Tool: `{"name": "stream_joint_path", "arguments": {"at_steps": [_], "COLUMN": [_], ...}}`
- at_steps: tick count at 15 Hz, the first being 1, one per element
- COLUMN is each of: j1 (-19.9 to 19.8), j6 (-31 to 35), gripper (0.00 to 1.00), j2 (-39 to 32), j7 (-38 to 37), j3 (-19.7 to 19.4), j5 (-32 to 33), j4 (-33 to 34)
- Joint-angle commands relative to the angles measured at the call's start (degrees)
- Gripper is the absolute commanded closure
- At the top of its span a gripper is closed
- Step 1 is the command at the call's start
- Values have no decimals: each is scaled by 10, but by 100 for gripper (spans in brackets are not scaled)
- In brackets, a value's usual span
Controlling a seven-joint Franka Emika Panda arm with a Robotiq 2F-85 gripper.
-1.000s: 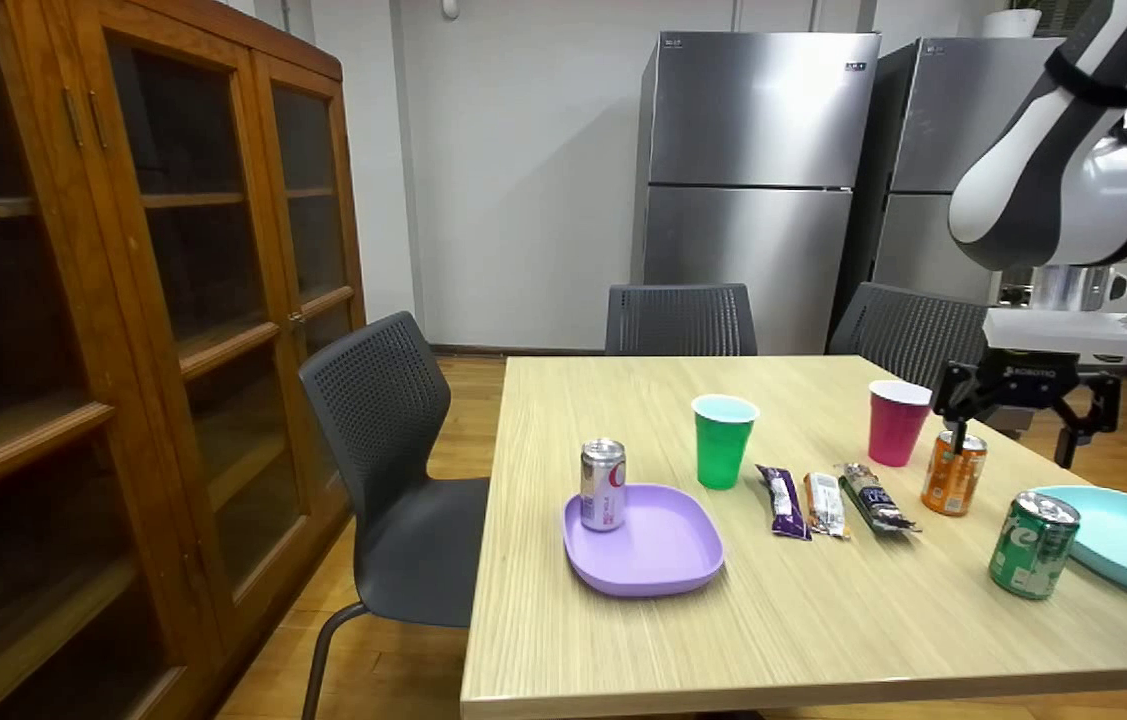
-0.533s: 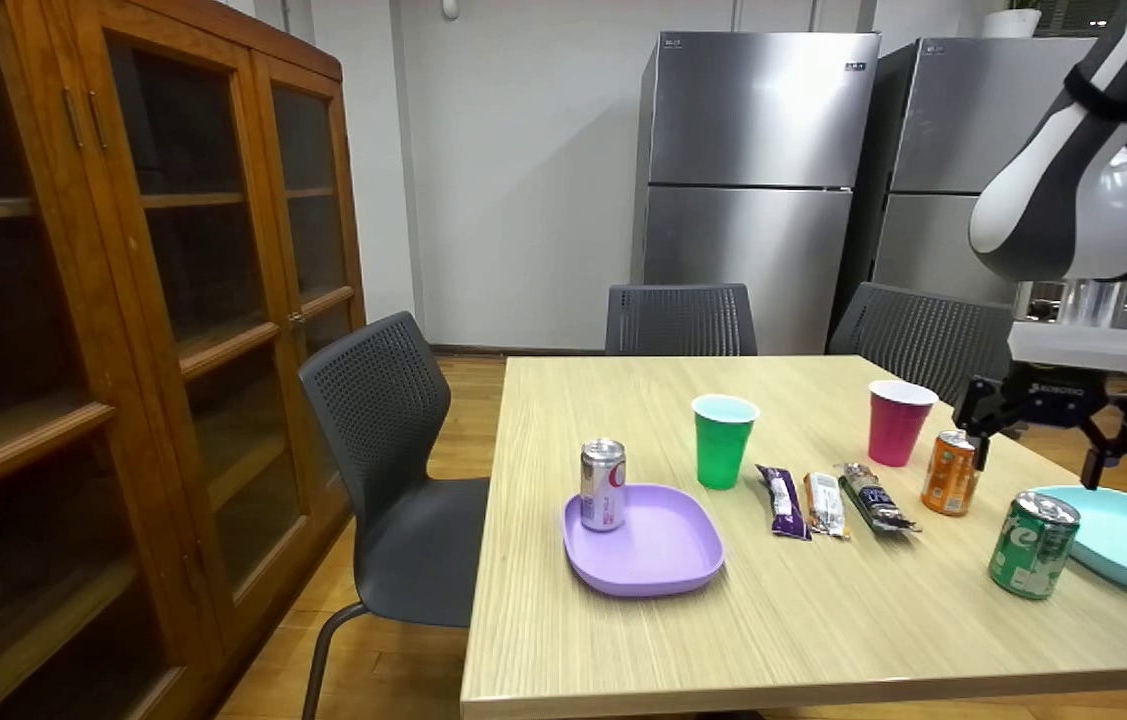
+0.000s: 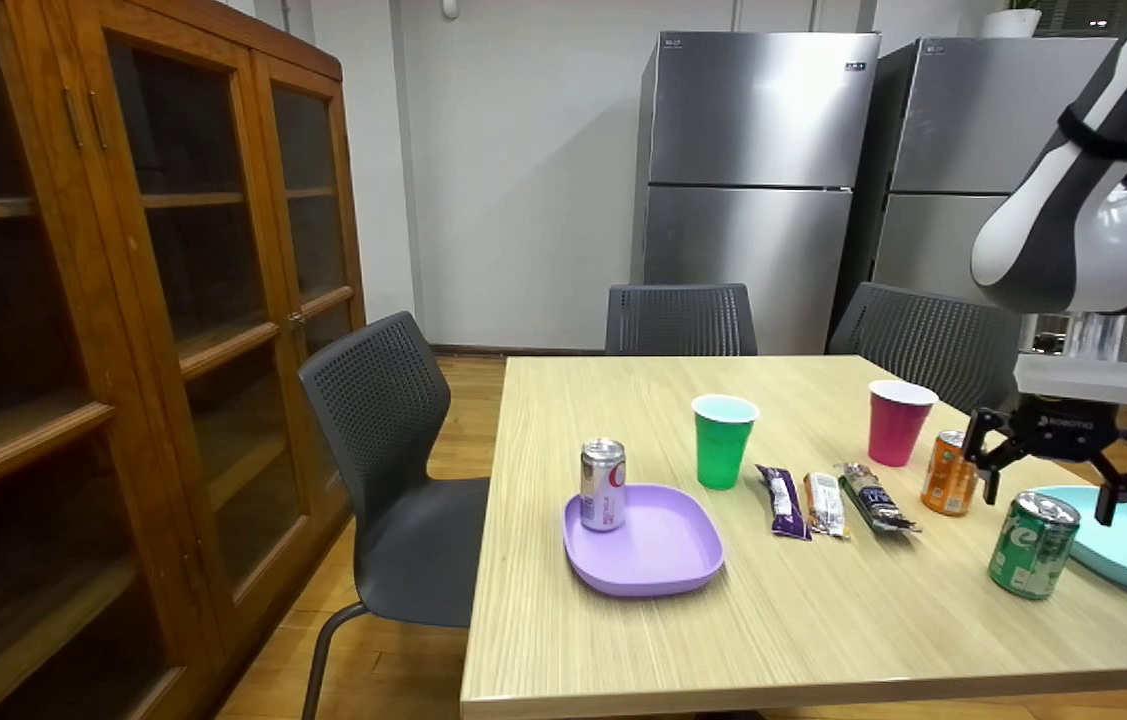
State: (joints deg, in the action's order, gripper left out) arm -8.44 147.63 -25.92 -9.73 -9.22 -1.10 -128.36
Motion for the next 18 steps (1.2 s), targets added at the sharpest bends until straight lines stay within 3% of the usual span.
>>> {"name": "stream_joint_path", "arguments": {"at_steps": [1, 9, 10, 11, 15, 18], "j1": [-5, -7, -7, -6, -3, 9], "j6": [-9, -14, -14, -14, -14, -12], "gripper": [0, 0, 25, 26, 58, 61], "j2": [-17, -47, -50, -52, -49, -31], "j7": [10, 12, 12, 12, 9, 2], "j3": [-1, 0, -1, -1, -3, -4], "j5": [-11, -13, -12, -12, -9, -1], "j4": [18, 45, 48, 50, 53, 43]}}
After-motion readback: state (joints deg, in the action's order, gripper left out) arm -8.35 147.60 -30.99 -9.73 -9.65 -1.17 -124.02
